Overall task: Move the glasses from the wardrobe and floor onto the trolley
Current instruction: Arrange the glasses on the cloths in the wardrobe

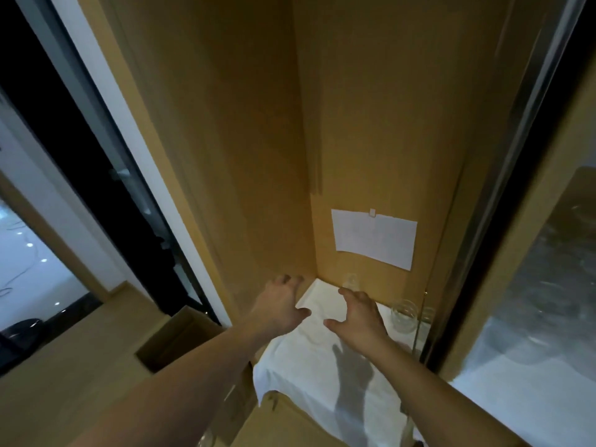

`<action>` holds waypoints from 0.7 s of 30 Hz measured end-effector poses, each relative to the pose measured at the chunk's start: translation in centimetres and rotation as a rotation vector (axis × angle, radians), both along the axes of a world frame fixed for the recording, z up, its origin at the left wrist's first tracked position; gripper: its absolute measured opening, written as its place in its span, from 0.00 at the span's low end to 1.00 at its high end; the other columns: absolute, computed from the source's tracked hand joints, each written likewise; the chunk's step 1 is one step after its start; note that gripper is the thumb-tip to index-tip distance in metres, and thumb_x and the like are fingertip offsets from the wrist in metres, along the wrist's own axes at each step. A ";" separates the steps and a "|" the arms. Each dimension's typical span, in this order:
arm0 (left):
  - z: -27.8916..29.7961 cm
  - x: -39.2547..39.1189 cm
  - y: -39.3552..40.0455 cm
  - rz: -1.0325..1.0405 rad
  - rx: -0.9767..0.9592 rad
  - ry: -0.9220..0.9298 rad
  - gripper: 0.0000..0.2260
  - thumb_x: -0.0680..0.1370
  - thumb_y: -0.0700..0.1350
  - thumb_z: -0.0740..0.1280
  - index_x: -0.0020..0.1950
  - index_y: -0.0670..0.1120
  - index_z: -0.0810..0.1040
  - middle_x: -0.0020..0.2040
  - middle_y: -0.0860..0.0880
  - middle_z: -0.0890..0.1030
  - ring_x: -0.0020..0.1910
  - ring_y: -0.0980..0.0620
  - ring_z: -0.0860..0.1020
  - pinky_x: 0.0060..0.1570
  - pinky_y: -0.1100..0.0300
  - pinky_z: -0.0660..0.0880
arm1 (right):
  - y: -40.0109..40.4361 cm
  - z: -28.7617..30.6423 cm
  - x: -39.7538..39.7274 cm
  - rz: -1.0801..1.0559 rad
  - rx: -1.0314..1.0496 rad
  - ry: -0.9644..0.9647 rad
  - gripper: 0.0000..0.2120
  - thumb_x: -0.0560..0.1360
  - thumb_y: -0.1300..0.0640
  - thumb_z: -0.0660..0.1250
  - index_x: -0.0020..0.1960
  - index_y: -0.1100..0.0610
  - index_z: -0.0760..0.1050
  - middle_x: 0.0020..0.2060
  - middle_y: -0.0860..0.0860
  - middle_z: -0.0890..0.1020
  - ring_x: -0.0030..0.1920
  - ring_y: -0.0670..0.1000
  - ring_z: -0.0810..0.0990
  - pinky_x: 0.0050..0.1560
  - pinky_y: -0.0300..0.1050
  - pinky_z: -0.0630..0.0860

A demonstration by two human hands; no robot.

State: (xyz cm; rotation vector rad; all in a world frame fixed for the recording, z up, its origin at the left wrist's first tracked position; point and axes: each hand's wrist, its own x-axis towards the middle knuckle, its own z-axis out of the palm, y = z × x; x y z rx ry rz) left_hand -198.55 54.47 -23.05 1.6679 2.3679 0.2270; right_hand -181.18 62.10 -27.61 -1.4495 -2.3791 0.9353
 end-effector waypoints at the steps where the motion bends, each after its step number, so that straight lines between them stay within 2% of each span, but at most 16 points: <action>1: 0.0 -0.1 0.7 -0.002 -0.001 0.005 0.33 0.77 0.58 0.70 0.79 0.52 0.62 0.76 0.46 0.67 0.72 0.42 0.67 0.68 0.48 0.71 | 0.4 -0.3 0.0 -0.014 -0.006 0.002 0.39 0.74 0.40 0.71 0.79 0.48 0.60 0.74 0.53 0.67 0.73 0.56 0.66 0.69 0.50 0.69; 8: -2.0 -0.4 5.4 -0.054 -0.048 -0.016 0.33 0.76 0.58 0.71 0.78 0.50 0.64 0.74 0.46 0.70 0.69 0.42 0.70 0.65 0.50 0.74 | 2.6 -2.0 -0.7 -0.073 -0.021 -0.045 0.37 0.75 0.42 0.71 0.78 0.49 0.60 0.73 0.53 0.67 0.73 0.57 0.66 0.68 0.50 0.69; 11: -3.5 -1.2 7.9 -0.059 -0.056 -0.083 0.34 0.77 0.58 0.71 0.79 0.50 0.64 0.75 0.45 0.68 0.69 0.43 0.72 0.65 0.53 0.73 | 3.5 -2.8 -1.4 -0.149 -0.037 -0.051 0.36 0.75 0.43 0.71 0.78 0.49 0.60 0.72 0.53 0.69 0.72 0.57 0.67 0.68 0.49 0.70; 16: -6.0 -4.1 13.1 -0.073 -0.066 -0.178 0.33 0.75 0.58 0.73 0.77 0.49 0.67 0.73 0.45 0.71 0.70 0.44 0.71 0.64 0.56 0.70 | 5.7 -4.6 -3.6 -0.246 -0.047 -0.085 0.35 0.74 0.44 0.70 0.77 0.50 0.62 0.68 0.54 0.72 0.69 0.57 0.71 0.66 0.47 0.71; 21: -9.4 -7.2 18.1 -0.153 -0.141 -0.254 0.34 0.75 0.58 0.73 0.77 0.49 0.67 0.71 0.44 0.72 0.69 0.44 0.72 0.64 0.56 0.70 | 8.6 -7.4 -6.5 -0.356 -0.108 -0.109 0.36 0.76 0.43 0.70 0.79 0.53 0.60 0.69 0.53 0.73 0.70 0.54 0.71 0.70 0.44 0.67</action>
